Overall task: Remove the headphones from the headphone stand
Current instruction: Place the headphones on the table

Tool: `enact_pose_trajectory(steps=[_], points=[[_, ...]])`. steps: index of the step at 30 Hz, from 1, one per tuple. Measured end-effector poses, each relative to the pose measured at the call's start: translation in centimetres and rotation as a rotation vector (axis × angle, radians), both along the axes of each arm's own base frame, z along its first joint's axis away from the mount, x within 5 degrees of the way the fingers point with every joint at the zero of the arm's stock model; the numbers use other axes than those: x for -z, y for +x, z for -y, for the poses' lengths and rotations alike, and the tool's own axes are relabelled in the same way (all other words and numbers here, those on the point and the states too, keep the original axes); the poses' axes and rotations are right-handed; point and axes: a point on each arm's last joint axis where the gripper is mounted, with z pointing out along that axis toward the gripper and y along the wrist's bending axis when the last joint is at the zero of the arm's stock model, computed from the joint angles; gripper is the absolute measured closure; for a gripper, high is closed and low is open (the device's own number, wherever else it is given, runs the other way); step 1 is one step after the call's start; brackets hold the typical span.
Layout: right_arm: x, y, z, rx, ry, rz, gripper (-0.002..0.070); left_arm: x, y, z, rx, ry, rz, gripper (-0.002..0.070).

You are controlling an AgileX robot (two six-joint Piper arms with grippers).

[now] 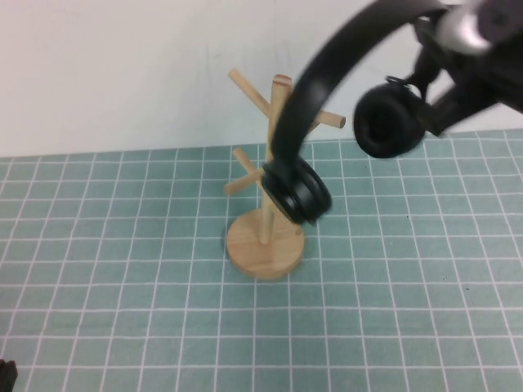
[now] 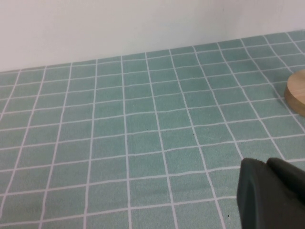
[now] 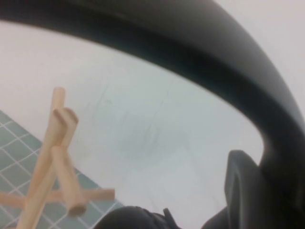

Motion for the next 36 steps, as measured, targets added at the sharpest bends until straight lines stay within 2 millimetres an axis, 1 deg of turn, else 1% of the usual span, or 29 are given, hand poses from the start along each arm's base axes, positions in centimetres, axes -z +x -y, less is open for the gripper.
enact_pose_trajectory(steps=[3,5,11,15,18,23,29,32,36], points=[[0.2,-1.8,0.9,0.0,0.007,0.008,0.0619,0.0,0.0,0.0,0.0,0.0,0.0,0.0681],[0.8,-2.6,1.4,0.002,0.014,-0.007,0.0619,0.0,0.0,0.0,0.0,0.0,0.0,0.0681],[2.0,-4.0,2.1,0.008,0.088,-0.067,0.0619,0.0,0.0,0.0,0.0,0.0,0.0,0.0681],[2.8,-4.1,2.1,0.002,0.058,-0.077,0.0619,0.0,0.0,0.0,0.0,0.0,0.0,0.0681],[3.4,-3.7,2.0,0.012,0.034,-0.091,0.0619,0.0,0.0,0.0,0.0,0.0,0.0,0.0681],[4.9,-3.0,2.6,0.112,0.044,-0.157,0.0619,0.0,0.0,0.0,0.0,0.0,0.0,0.0681],[7.6,-3.5,2.9,0.132,0.017,-0.235,0.0619,0.0,0.0,0.0,0.0,0.0,0.0,0.0681],[8.5,-3.8,3.0,0.139,0.044,-0.279,0.0619,0.0,0.0,0.0,0.0,0.0,0.0,0.068],[9.6,-4.3,2.8,0.106,0.067,-0.327,0.0619,0.0,0.0,0.0,0.0,0.0,0.0,0.0681]])
